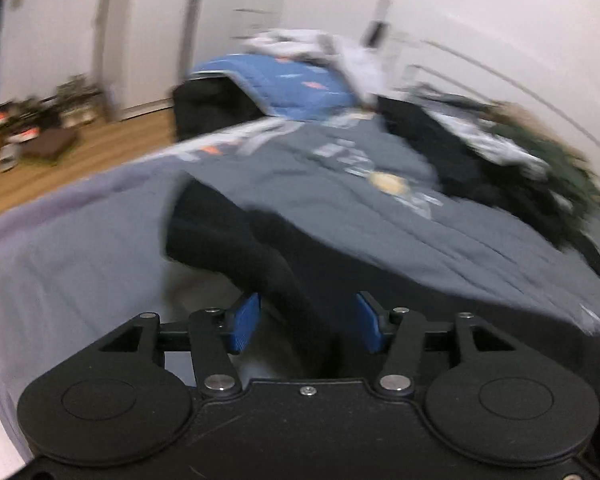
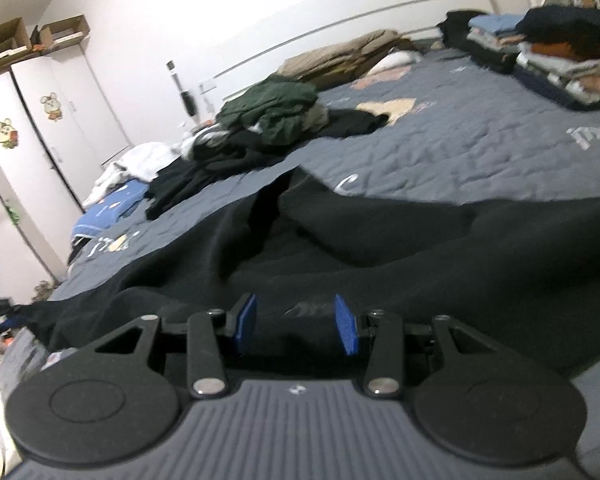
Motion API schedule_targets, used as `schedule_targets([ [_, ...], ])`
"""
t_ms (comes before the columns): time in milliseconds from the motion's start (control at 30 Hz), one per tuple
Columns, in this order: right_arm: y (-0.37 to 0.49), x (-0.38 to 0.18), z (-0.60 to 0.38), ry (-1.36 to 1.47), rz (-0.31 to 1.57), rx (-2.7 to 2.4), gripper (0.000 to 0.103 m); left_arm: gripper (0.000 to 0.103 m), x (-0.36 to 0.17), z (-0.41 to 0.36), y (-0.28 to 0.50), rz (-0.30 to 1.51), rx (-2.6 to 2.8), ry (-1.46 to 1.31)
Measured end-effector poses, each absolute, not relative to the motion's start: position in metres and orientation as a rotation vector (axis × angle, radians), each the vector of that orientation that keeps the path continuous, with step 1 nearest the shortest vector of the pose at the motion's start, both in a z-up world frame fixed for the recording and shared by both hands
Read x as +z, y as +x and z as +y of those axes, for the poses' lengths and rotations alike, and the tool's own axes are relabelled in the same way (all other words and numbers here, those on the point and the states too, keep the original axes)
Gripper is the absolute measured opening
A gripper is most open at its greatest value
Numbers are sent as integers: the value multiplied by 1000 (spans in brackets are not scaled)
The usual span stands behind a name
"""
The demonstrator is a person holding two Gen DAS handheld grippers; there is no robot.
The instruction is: Fold clothes
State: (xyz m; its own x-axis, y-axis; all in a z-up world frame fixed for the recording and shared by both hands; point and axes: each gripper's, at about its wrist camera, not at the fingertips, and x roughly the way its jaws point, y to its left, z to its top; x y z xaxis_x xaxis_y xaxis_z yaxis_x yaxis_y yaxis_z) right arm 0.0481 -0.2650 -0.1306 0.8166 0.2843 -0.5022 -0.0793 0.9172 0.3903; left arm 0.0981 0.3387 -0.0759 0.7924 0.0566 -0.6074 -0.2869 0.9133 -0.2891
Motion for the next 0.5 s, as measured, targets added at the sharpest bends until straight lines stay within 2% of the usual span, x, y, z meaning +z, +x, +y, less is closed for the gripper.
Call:
schedule_targets([
  [133,46,-125,-272,348,568,176,43,53,-71,277,60,614,11,-355],
  [267,46,-121,-271,327,560,183,43,57,-51,188,52,563,-203,-361],
  [400,46,-119,-268,292,564,185,44,66,-41,101,55,535,-366,-325],
  [500,47,-118,-267,268,566,175,45,66,-50,53,57,542,-454,-309],
])
